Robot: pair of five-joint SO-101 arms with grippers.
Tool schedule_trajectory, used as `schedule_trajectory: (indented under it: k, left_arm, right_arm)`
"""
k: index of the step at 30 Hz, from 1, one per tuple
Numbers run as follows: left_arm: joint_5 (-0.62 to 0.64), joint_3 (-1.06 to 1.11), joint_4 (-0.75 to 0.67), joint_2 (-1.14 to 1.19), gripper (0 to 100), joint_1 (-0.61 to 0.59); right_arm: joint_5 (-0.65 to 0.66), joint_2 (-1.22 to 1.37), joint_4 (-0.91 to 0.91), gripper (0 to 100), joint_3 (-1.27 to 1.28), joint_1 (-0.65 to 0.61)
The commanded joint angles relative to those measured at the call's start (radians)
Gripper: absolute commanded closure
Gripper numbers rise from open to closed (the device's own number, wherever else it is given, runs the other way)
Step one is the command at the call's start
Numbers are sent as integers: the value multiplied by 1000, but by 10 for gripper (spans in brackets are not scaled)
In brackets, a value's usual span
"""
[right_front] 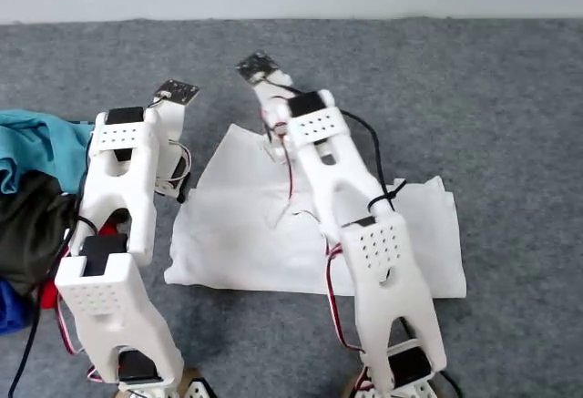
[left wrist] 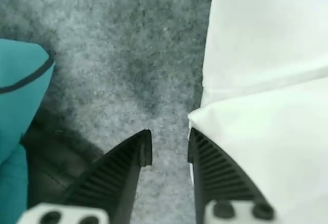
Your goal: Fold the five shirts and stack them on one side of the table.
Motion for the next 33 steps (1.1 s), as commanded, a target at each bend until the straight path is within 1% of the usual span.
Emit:
schedule_trajectory:
  k: [1, 4, 7, 9, 12, 13, 15, 18, 23, 28, 33]
  left_arm:
    - [11, -10, -3, -46, 874, 11]
    - [11, -10, -3, -46, 874, 11]
    - [11, -10, -3, -46, 874, 11]
    - [11, -10, -3, -46, 874, 9]
    - [11, -8, -3, -44, 874, 9]
    - [11, -8, -3, -44, 874, 9]
    - [11, -8, -3, -44, 874, 9]
    - [11, -8, -3, -44, 874, 9]
    - [11, -8, -3, -44, 874, 9]
    - [11, -8, -3, -44, 874, 9]
    - [11, -7, -3, -44, 874, 6]
  right_arm:
    - [-6, 79, 33, 801, -157, 39]
    - [-3, 163, 94, 801, -278, 36]
    - [49, 228, 154, 810, -374, 24]
    - [84, 257, 200, 864, -427, 12]
    - [98, 282, 257, 989, -497, -4]
    - [98, 288, 272, 992, -517, -5]
    - [98, 288, 308, 966, -549, -8]
    - [100, 286, 354, 991, -620, -10]
    - [100, 286, 446, 988, -764, -19]
    - [101, 251, 519, 988, -764, -77]
    - [101, 183, 530, 988, -760, -150]
